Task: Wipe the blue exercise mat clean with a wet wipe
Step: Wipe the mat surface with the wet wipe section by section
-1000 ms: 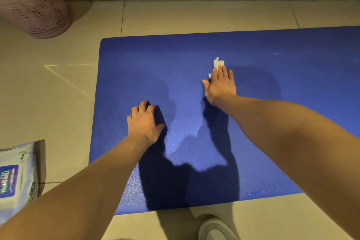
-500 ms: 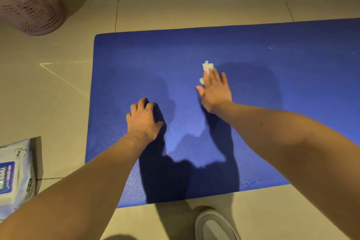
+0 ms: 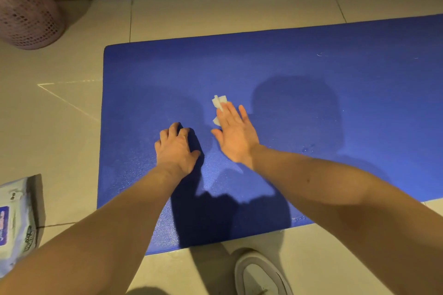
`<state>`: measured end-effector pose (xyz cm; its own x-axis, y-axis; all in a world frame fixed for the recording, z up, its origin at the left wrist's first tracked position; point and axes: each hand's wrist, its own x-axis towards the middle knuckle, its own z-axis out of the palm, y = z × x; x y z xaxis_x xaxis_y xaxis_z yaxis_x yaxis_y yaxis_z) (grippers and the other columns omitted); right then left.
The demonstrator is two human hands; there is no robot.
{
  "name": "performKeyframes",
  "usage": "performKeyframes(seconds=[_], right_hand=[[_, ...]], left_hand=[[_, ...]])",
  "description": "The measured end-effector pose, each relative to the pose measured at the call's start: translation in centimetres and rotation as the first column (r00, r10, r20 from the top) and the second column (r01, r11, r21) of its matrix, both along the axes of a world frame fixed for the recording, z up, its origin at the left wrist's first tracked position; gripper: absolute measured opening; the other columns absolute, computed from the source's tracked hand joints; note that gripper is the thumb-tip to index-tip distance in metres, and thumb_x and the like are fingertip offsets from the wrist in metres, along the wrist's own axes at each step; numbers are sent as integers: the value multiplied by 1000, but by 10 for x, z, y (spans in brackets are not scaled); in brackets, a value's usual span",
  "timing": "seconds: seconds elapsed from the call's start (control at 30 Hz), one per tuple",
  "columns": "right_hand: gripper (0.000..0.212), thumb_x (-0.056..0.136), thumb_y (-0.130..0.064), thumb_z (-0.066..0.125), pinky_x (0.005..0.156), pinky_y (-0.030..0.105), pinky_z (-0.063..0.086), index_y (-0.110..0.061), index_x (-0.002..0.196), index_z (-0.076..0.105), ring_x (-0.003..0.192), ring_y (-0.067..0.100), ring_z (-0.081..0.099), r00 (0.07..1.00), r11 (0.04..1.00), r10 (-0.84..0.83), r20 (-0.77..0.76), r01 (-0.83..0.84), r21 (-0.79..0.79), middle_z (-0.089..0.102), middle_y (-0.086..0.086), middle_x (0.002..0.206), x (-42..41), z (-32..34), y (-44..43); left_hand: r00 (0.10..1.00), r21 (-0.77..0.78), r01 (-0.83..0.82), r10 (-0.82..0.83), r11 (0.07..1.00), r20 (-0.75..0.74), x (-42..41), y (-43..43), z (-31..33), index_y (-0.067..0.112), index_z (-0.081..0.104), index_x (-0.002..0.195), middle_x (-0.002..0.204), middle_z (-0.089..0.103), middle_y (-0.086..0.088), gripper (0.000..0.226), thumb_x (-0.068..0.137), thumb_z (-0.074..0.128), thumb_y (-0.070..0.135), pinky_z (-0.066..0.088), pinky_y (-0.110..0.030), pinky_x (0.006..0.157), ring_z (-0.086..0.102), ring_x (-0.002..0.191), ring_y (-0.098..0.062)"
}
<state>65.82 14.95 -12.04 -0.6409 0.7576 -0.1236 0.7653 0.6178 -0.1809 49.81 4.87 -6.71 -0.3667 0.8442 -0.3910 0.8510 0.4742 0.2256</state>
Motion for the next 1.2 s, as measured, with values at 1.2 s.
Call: performKeyframes(seconds=[1.2], right_hand=[[71, 107, -42, 35, 127, 48, 4, -15, 164, 2, 157, 17, -4, 999, 992, -32, 6, 33, -123, -1, -2, 171, 32, 13, -48]], left_hand=[[998, -16, 48, -48, 999, -31, 33, -14, -5, 19, 36, 151, 160, 22, -5, 73, 89, 68, 39, 29, -50, 113, 22, 142, -34]])
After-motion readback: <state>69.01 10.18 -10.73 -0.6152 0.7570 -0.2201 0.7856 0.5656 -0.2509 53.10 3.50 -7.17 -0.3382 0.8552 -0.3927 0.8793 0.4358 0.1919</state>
